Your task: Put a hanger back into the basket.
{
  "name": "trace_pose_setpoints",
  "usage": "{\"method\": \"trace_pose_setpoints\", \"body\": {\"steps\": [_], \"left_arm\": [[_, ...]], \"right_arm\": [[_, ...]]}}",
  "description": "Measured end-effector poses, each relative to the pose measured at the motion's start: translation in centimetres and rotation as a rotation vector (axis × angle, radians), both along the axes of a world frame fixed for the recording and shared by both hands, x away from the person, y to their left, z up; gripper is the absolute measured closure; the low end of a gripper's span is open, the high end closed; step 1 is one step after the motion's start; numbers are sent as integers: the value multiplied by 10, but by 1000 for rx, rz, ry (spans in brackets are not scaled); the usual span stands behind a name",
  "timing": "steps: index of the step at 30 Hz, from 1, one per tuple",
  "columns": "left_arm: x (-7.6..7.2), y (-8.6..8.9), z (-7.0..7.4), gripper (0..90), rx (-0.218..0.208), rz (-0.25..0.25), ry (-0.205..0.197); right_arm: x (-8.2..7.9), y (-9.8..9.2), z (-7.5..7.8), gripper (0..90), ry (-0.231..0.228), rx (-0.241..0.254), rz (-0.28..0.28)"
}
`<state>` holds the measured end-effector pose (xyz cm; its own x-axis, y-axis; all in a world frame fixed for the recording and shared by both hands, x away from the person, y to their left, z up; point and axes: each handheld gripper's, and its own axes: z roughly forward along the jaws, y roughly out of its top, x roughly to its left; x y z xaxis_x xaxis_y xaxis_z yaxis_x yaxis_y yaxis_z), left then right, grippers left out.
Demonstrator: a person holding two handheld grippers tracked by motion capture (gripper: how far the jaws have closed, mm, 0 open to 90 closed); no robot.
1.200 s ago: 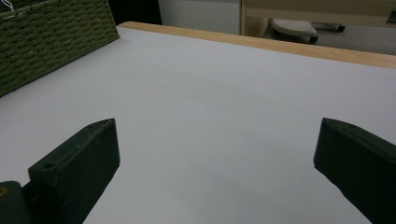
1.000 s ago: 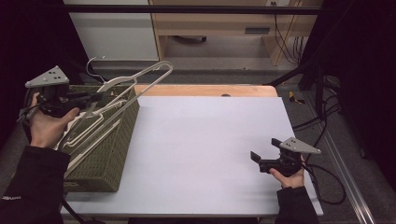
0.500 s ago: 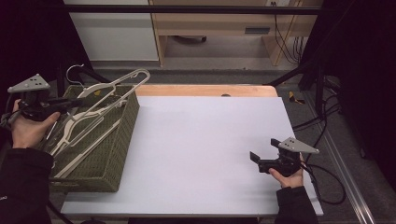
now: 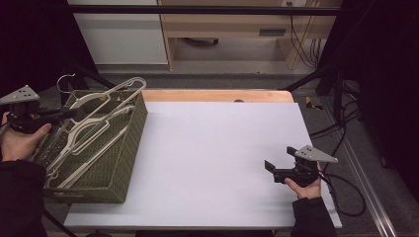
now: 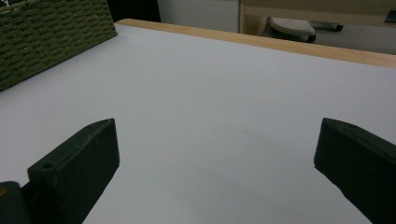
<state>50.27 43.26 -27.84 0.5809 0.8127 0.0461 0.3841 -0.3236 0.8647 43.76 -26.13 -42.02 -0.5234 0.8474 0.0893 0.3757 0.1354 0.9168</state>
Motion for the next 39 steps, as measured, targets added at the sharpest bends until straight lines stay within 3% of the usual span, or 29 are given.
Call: {"method": "trace_pose_setpoints", "body": {"steps": [11, 16, 28, 35, 39], "left_arm": [[-5, 21, -14, 861, -18, 35, 21], [-5, 25, -25, 861, -10, 43, 55], [-2, 19, -63, 861, -42, 56, 136], [3, 17, -69, 858, -52, 83, 164], [9, 14, -78, 854, -45, 102, 207]], "right_arm": [[0, 0, 0, 5, 3, -1, -5], [0, 0, 0, 5, 2, -3, -6], [0, 0, -1, 5, 4, -5, 2], [-1, 0, 0, 5, 3, 0, -5], [-1, 0, 0, 5, 2, -2, -2]]}}
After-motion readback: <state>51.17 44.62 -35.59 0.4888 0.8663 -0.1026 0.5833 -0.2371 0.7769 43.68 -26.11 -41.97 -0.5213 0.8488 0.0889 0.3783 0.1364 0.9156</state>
